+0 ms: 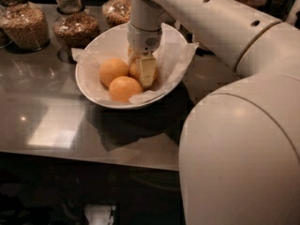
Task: Pick orange from white bowl
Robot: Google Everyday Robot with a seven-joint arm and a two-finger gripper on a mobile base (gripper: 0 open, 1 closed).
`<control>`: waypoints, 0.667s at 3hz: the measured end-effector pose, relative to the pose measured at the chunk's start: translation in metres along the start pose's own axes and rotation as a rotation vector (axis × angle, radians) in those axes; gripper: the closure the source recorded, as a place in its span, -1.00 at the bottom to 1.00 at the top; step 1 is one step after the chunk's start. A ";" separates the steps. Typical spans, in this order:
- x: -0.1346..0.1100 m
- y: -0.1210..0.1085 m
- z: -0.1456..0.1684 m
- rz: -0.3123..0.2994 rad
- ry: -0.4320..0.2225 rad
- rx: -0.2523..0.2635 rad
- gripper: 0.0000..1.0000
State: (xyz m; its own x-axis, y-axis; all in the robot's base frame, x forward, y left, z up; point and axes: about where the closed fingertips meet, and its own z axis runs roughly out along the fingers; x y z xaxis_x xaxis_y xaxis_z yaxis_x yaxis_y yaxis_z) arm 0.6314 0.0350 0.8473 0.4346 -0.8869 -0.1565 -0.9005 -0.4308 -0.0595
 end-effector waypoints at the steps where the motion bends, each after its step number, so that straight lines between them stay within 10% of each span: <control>1: 0.012 0.006 -0.009 0.049 0.015 0.032 -0.88; 2: 0.041 0.024 -0.045 0.199 0.034 0.137 -1.00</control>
Offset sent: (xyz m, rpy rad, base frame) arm -0.0113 -0.1238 0.0878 0.0555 -0.2078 -0.4595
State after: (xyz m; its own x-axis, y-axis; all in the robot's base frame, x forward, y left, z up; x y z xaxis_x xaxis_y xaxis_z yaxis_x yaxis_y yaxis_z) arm 0.6285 -0.0187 0.8841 0.2468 -0.9581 -0.1454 -0.9609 -0.2226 -0.1647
